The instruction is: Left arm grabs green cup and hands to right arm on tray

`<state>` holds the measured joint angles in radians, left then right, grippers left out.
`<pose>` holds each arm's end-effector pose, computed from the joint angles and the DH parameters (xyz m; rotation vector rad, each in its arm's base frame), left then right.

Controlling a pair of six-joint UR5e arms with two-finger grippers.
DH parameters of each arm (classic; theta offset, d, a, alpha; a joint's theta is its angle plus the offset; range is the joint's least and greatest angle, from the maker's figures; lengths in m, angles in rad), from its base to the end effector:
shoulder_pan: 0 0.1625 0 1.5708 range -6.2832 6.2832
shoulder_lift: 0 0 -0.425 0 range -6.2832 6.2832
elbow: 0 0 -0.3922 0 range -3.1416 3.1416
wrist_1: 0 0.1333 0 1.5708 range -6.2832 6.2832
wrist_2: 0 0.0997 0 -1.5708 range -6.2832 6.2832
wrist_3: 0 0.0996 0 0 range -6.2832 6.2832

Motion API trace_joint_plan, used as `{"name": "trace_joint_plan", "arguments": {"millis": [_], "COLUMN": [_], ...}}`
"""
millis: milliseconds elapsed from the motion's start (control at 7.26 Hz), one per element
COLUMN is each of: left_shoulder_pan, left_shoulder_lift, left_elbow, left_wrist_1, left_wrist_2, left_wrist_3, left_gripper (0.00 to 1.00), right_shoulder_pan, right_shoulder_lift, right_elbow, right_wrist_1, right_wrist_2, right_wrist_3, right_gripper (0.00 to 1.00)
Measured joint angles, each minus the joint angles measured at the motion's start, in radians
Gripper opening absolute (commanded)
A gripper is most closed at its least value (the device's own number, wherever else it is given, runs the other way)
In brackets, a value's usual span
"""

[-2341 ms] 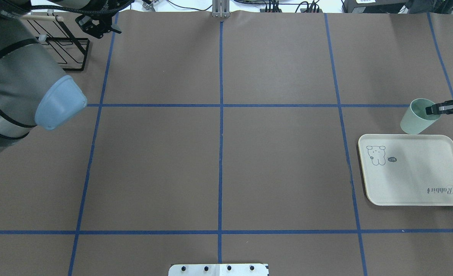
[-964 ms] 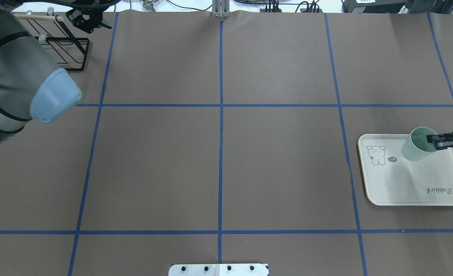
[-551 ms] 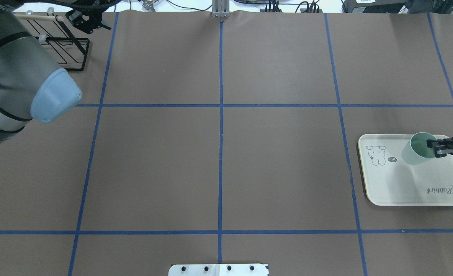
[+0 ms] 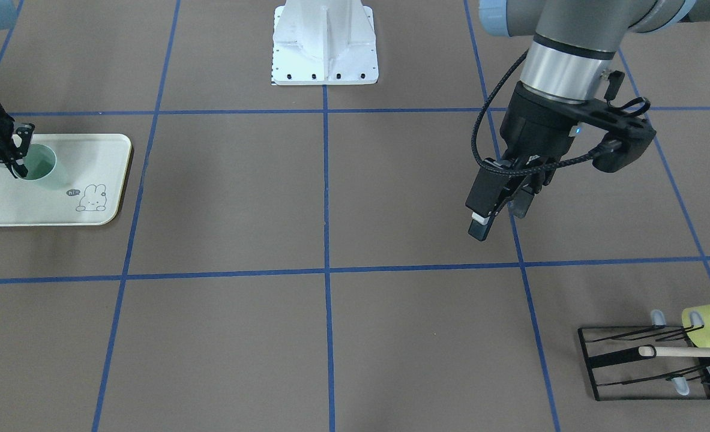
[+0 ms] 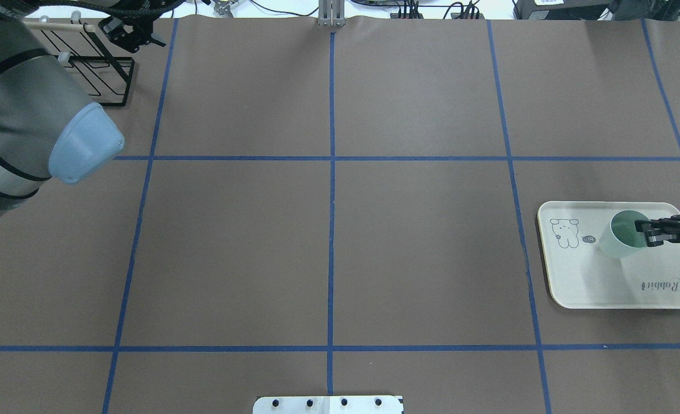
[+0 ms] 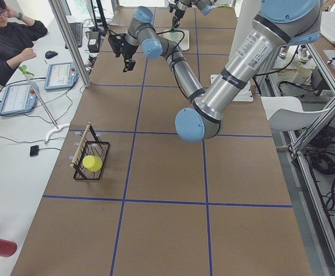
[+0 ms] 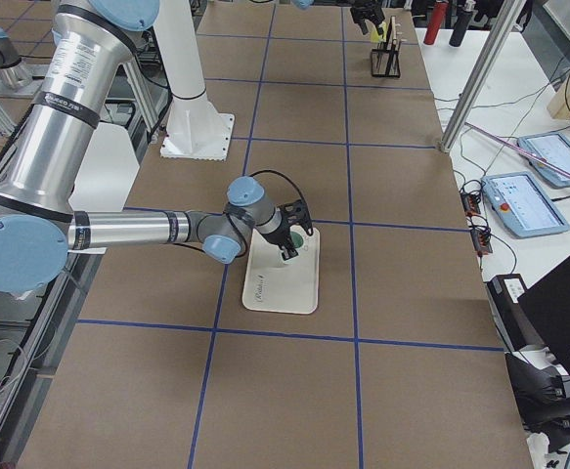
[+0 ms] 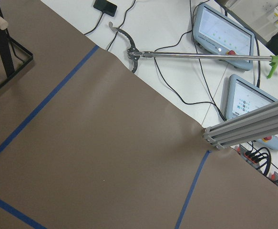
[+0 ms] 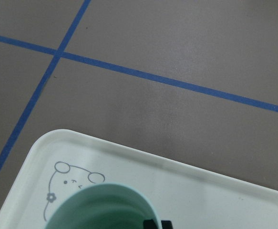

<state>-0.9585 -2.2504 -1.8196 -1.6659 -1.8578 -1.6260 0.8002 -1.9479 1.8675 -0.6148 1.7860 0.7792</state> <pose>0.2793 -0.5805 0.1436 0.2140 1.0566 -0.7705 -0.1794 -0.3457 0.5749 0.4823 -0.7539 -0.0862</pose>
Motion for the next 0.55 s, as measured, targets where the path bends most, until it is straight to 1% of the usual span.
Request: {"name": "trace_joint_plan", "arguments": {"millis": [138, 275, 413, 551], "left_shoulder_pan": [0.0, 0.0, 0.0, 0.0], "left_shoulder_lift": [0.0, 0.0, 0.0, 0.0], "left_elbow": [0.001, 0.001, 0.002, 0.002], "left_wrist_1": [0.0, 0.0, 0.0, 0.0], "left_wrist_2": [0.0, 0.0, 0.0, -0.001], "left_wrist_3": [0.0, 0.0, 0.0, 0.0], "left_gripper": [1.0, 1.0, 1.0, 1.0], "right_shoulder_pan": [0.0, -0.001, -0.001, -0.001], "right_shoulder_lift": [0.001, 0.001, 0.002, 0.004], "right_elbow": [-0.009, -0.013, -0.016, -0.018], "right_wrist_1": [0.0, 0.0, 0.0, 0.0], "right_wrist_2": [0.003, 0.004, 0.004, 0.004], "right_wrist_3": [0.0, 0.0, 0.0, 0.0], "right_gripper": [0.0, 0.35, 0.88, 1.0]}}
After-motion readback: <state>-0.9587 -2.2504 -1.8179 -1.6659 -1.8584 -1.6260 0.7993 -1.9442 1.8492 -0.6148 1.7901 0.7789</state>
